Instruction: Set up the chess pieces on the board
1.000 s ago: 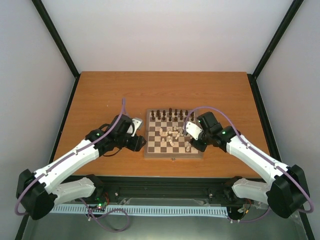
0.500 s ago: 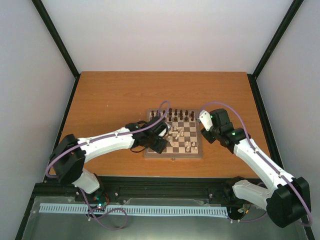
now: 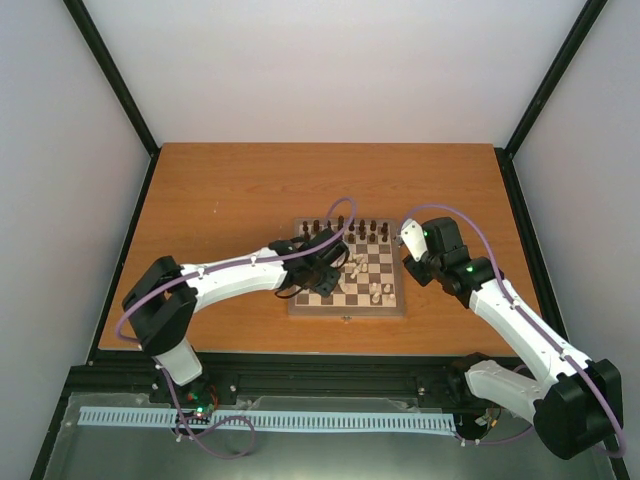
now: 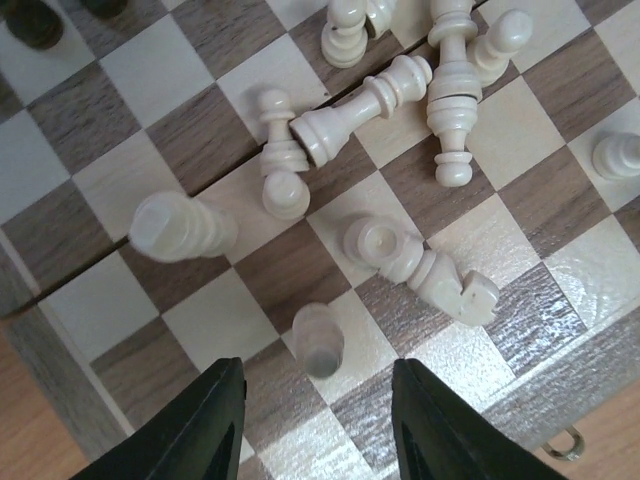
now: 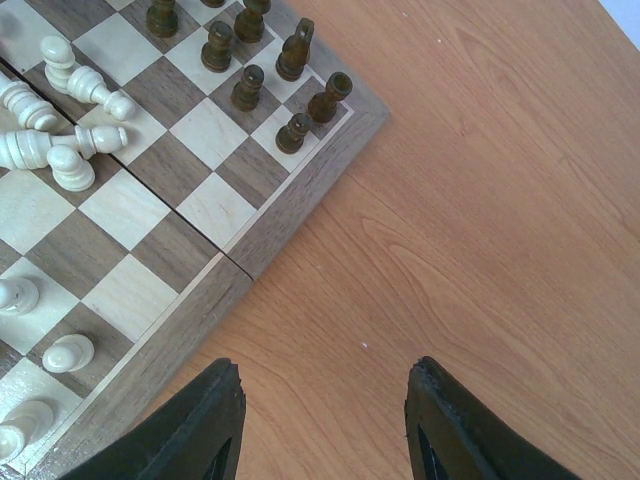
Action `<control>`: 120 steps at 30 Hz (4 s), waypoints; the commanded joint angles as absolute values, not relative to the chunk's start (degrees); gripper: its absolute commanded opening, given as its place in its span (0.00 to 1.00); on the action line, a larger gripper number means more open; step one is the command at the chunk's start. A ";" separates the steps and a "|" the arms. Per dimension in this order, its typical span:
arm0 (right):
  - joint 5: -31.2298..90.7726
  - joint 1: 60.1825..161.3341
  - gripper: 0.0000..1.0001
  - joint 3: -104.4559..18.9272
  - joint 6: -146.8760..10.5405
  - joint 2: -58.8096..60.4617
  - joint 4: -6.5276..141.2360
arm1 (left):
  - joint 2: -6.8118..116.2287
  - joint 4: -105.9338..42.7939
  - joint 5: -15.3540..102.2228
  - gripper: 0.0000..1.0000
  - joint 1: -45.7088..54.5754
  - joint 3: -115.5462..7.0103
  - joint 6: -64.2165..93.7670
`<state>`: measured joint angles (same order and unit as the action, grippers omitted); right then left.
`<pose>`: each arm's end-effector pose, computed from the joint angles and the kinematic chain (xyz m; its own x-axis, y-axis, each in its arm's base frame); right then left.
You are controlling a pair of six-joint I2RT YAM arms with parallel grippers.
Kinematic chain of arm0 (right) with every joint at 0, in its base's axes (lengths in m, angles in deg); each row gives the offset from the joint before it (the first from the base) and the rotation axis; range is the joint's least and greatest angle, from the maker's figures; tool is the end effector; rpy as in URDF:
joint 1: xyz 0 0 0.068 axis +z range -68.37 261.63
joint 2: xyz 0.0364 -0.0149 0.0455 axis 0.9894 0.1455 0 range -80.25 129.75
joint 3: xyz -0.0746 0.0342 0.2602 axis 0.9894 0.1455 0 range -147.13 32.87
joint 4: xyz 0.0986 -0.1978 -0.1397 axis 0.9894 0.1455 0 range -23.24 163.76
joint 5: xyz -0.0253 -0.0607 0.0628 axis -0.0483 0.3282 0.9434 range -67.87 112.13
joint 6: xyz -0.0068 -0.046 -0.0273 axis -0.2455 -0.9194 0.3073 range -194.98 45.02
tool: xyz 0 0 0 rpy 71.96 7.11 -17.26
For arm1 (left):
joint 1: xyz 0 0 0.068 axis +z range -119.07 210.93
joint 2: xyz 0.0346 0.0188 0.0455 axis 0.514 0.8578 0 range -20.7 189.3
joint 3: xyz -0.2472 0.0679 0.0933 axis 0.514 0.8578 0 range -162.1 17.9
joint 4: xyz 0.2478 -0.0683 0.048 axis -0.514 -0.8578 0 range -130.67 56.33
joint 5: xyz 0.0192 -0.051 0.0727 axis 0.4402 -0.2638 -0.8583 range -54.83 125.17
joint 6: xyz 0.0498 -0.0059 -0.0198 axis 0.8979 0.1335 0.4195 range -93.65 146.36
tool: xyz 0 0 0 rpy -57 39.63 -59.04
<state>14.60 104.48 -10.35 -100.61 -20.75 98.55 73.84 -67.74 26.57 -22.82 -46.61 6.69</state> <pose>0.1964 0.0776 0.2486 -0.4866 -0.6703 -0.5603 -0.5709 0.7294 -0.3769 0.1999 -0.2636 0.2078 -0.7562 0.4686 -0.4567 0.5355 0.8443 -0.0203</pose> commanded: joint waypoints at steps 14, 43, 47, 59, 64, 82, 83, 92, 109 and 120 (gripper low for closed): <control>14.22 104.13 0.46 -9.35 -100.78 -21.29 97.03 | 78.87 -67.02 25.18 0.19 -23.38 -51.03 7.98; 15.07 104.12 0.45 -9.32 -101.27 -19.35 97.62 | 70.51 -68.23 37.93 0.14 -23.56 -42.04 10.90; 15.27 104.13 0.45 -9.32 -101.39 -19.19 97.78 | 71.22 -68.07 37.48 0.14 -23.56 -42.29 10.81; 15.68 104.13 0.45 -9.16 -101.68 -19.07 97.87 | 72.82 -67.14 37.46 0.17 -23.55 -42.96 10.36; 15.76 104.11 0.45 -9.16 -101.72 -19.00 97.85 | 71.96 -69.10 35.13 0.16 -23.56 -43.40 10.43; 15.86 104.13 0.45 -9.24 -101.83 -17.95 98.00 | 72.09 -66.30 37.79 0.16 -23.56 -43.01 10.70; 15.89 104.12 0.45 -9.23 -101.86 -17.94 98.04 | 72.11 -66.44 37.73 0.16 -23.52 -43.05 10.71; 15.98 104.13 0.45 -9.19 -101.94 -17.81 98.13 | 72.63 -65.71 38.15 0.17 -23.56 -43.07 10.51; 16.03 104.12 0.45 -9.14 -101.99 -17.68 98.21 | 71.33 -65.85 36.78 0.30 -23.58 -43.42 10.01; 17.86 104.13 0.45 -9.48 -102.13 -17.32 98.80 | 58.14 -69.16 30.19 1.00 -23.56 -46.89 8.28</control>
<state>16.41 104.48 -9.72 -101.72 -17.51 98.29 66.28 -68.35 35.29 -22.89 -43.18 9.71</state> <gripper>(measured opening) 0.447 0.939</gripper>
